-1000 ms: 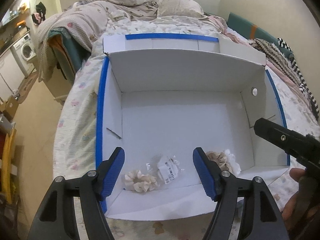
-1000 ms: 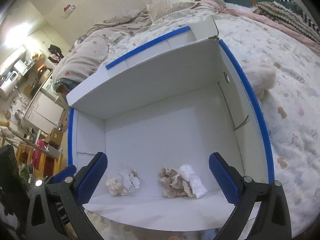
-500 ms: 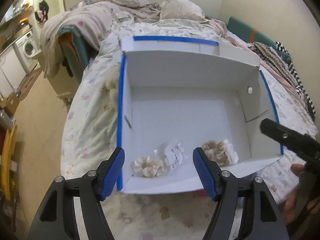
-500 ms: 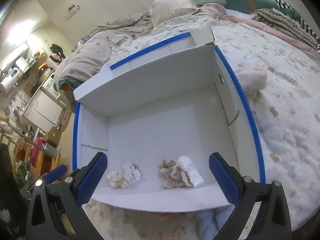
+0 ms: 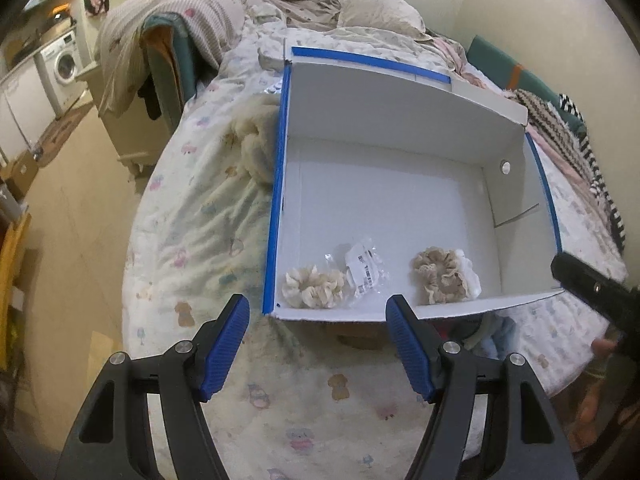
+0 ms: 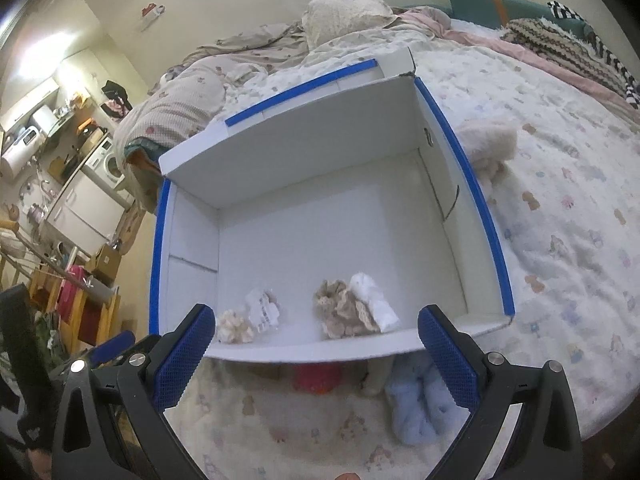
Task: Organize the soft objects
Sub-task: 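Withdraw both grippers from the box and move back over the bed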
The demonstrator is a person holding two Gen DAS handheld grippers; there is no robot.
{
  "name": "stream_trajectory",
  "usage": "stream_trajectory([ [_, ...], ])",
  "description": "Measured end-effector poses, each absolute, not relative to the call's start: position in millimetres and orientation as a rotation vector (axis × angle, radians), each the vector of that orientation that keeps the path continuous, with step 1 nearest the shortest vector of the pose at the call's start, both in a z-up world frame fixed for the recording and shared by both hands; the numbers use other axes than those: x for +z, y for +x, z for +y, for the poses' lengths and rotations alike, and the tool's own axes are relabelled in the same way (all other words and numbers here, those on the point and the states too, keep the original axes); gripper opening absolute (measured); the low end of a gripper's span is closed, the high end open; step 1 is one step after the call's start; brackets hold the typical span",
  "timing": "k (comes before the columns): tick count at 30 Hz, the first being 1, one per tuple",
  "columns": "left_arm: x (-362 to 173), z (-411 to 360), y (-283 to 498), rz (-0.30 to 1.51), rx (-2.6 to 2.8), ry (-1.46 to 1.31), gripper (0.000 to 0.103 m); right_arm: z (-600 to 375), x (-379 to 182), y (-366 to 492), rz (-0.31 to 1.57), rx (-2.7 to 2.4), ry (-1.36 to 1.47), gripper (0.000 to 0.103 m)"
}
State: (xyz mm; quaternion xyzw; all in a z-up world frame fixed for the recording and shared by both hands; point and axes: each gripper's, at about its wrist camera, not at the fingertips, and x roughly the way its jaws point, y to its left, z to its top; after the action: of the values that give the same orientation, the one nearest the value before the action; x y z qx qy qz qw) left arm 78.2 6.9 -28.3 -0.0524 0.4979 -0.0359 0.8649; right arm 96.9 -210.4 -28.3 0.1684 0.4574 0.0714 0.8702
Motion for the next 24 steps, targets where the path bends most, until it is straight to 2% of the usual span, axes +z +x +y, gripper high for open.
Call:
stream_trajectory([
  [24, -67, 33, 73, 1.167, 0.038, -0.133, 0.068, -212, -75, 65, 1.070, 0.134, 0.353, 0.103],
])
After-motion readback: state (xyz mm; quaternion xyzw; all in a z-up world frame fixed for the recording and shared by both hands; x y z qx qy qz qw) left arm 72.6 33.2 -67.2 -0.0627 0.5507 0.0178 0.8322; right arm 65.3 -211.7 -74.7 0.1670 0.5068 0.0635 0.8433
